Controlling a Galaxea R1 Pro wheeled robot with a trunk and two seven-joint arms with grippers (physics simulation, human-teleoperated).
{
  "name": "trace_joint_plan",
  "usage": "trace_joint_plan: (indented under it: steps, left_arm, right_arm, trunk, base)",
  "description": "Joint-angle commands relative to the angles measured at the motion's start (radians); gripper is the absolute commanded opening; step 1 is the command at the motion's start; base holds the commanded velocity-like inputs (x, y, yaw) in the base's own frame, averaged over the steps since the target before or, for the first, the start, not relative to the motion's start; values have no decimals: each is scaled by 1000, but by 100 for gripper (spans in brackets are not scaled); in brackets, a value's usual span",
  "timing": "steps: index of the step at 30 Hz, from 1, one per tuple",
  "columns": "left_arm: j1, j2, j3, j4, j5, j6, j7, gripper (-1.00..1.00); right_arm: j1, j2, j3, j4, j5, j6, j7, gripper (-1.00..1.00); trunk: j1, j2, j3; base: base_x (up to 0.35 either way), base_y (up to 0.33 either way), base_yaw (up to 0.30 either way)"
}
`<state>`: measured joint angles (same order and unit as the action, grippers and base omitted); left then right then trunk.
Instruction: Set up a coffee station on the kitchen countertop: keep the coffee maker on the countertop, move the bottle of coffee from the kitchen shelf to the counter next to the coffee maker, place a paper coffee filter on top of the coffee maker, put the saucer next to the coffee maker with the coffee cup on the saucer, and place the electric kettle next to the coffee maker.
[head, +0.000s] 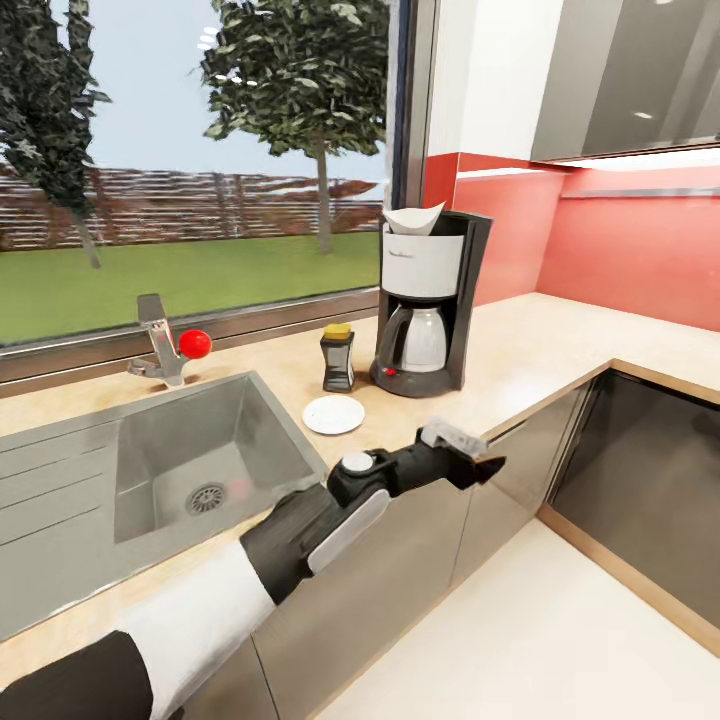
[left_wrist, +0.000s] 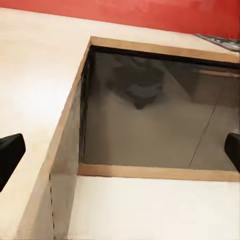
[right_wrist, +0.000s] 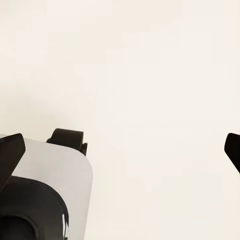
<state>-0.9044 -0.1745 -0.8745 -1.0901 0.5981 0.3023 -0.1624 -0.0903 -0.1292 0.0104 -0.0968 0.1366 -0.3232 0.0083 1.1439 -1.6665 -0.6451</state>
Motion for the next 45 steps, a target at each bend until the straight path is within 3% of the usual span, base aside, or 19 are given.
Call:
trace_joint_plan:
  steps: [1,5,7,10,11,14,16,18,20,22,24,33,38,42,43,45]
  left_arm:
    - [26,0,-30,-3,8,-2,-11,100]
    - [107,0,-84,-1,8,-74,-23,100]
    - [198,0,-104,22,8,-166,-27,100]
    - [275,0,-130,63,7,-244,-30,100]
    - [297,0,-156,93,7,-265,-30,100]
    - [342,0,-191,158,7,-311,-35,100]
    - [410,5,-202,263,6,-386,-93,100]
    - [426,10,-204,310,6,-403,-132,100]
    - [447,14,-203,378,6,-419,-180,100]
    - [458,14,-191,388,8,-421,-190,100]
    - [461,3,-180,399,8,-419,-179,100]
    - [461,2,-131,408,8,-419,-177,100]
    - [461,2,-131,408,8,-419,-177,100]
    - [445,0,-108,386,6,-416,-159,100]
    - [443,0,-49,371,5,-416,-157,100]
    - [443,0,-47,371,5,-416,-157,100]
  right_arm:
    - [0,-1,0,1,5,-3,1,100]
    - [-1,-1,0,1,5,-3,3,100]
    - [0,-1,0,2,5,-3,4,100]
    - [0,-1,0,2,5,-3,5,100]
    - [0,-1,0,2,5,-3,5,100]
    - [0,-1,0,2,5,-3,5,100]
    - [0,-2,0,2,5,-3,5,100]
    - [0,-2,0,2,5,-3,6,100]
    - [0,-2,0,2,5,-2,6,100]
    - [-12,-7,0,-9,0,-7,12,100]
    - [-16,-7,0,-9,0,-7,12,100]
    - [-16,-7,0,-9,0,-7,12,100]
    - [-16,-7,0,-9,0,-7,12,100]
    - [-25,-7,10,-13,10,-9,9,100]
    - [-27,-7,12,-14,12,-10,9,100]
    - [-28,-7,12,-14,12,-10,9,100]
  trunk:
    - [0,0,-1]
    - [0,0,-1]
    - [0,0,-1]
    - [0,0,-1]
    - [0,0,-1]
    - [0,0,-1]
    - [0,0,-1]
    - [0,0,-1]
    - [0,0,-1]
    - [0,0,-1]
    - [0,0,-1]
    - [0,0,-1]
    - [0,0,-1]
    - [0,0,-1]
    - [0,0,-1]
    - [0,0,-1]
  base:
    - [0,0,0]
    - [0,0,0]
    - [0,0,0]
    - [0,0,0]
    - [0,0,0]
    - [0,0,0]
    - [0,0,0]
    - [0,0,0]
    - [0,0,0]
    - [0,0,0]
    - [0,0,0]
    - [0,0,0]
    - [0,0,0]
    - [0,0,0]
    - [0,0,0]
    - [-4,0,0]
